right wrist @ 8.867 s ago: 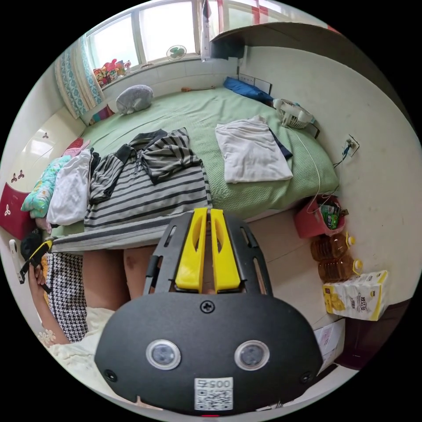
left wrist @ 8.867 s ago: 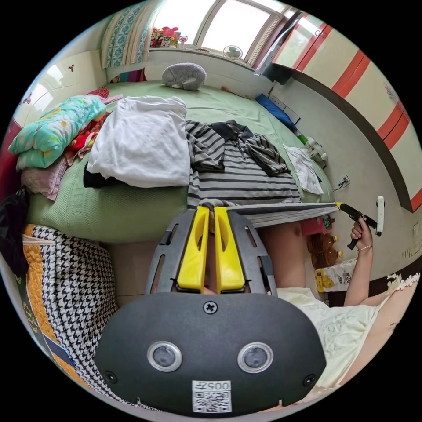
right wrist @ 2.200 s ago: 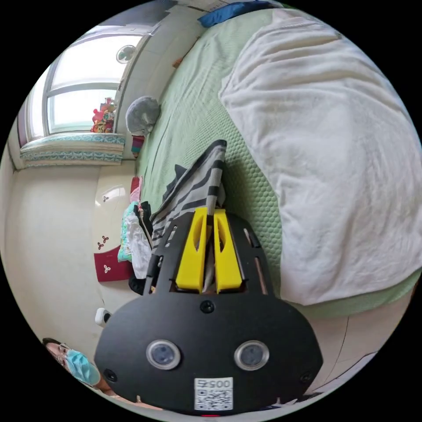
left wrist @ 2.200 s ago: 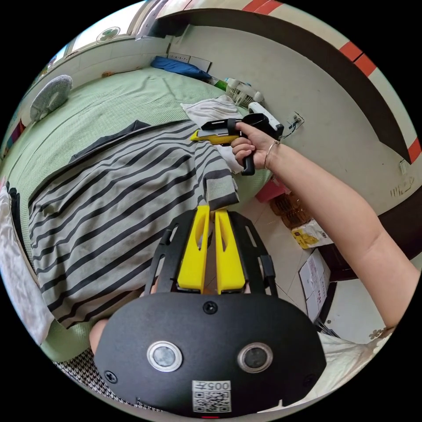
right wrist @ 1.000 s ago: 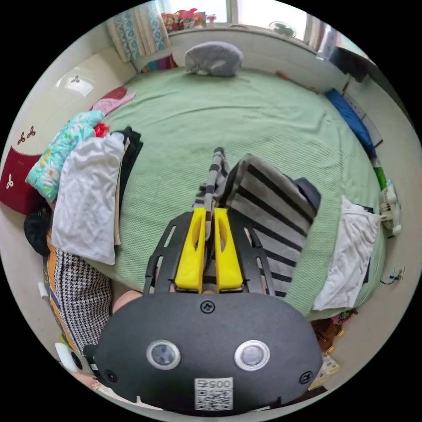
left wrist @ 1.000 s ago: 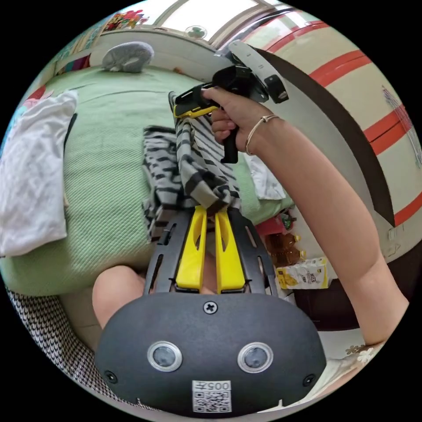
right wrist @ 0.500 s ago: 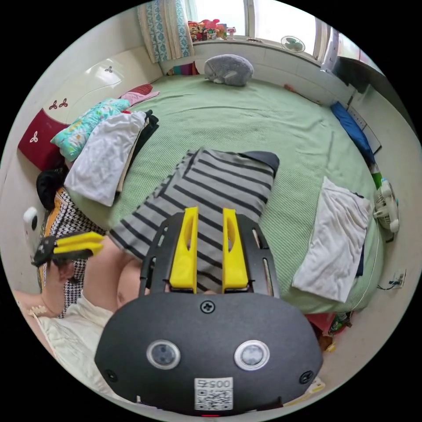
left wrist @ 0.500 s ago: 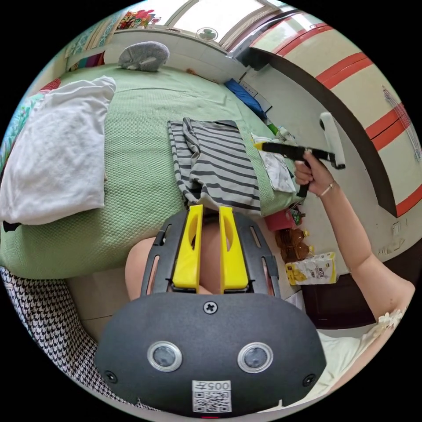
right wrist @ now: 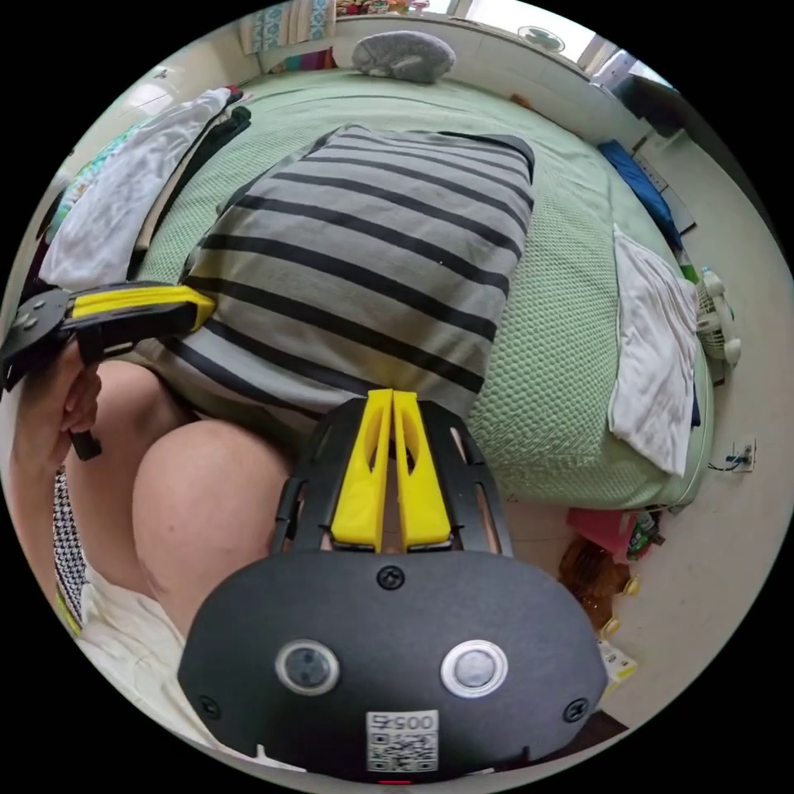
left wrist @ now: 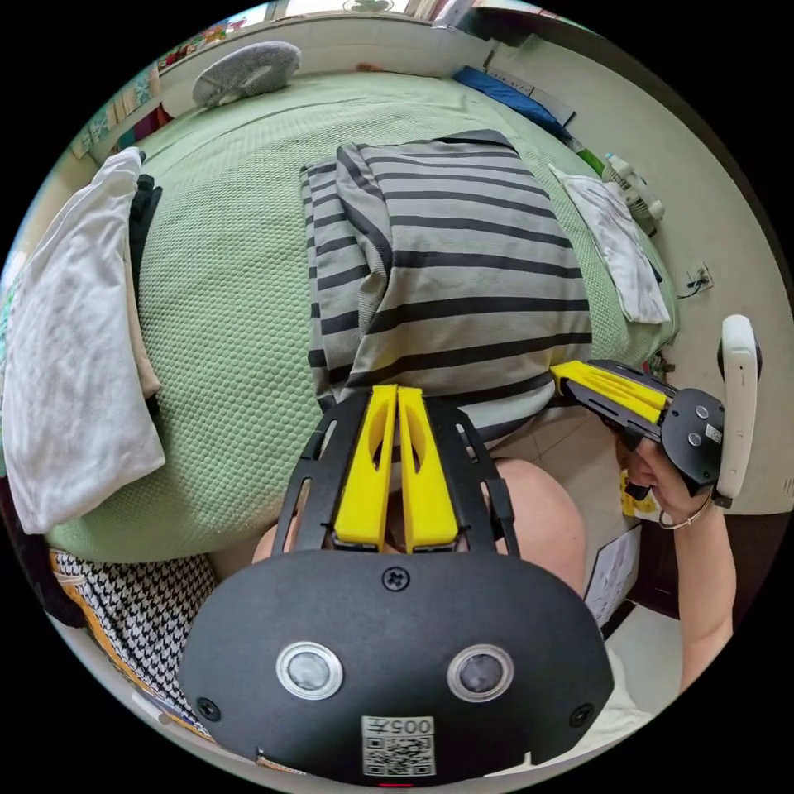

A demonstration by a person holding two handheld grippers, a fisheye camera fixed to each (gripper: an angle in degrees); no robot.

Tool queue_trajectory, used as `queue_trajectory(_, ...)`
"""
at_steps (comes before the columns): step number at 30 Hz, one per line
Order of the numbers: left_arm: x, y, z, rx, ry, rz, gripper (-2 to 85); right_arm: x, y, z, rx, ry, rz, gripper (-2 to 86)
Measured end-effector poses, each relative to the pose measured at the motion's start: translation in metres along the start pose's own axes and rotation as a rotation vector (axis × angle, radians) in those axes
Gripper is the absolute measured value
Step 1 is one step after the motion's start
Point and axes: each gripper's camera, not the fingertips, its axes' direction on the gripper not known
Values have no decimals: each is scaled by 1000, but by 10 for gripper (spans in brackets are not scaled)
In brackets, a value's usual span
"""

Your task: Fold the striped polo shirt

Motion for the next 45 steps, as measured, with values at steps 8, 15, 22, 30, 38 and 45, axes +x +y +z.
queue_trajectory(8,38,8,23,53,-127,72,-4,-7,-18,4,-29,-29,13,-10)
queue_trajectory(15,69,8,43,39,-233,120,-5,-15,-27,8,-18,-14,17,-9)
queue_trajectory(22,76,10,54,44,-219,128,-3,-22,-37,11,-16,8,12,-9)
queue_trajectory(30,82,12,63,46,-221,133,-3,-31,-47,14,-29,56,-19,-9)
queue_trajectory(38,82,16,68,53,-201,136,-4,-33,-54,18,-37,78,-32,-9)
queue_trajectory(45,81,18,70,54,-192,138,-3,-29,-58,21,-43,82,-42,-9)
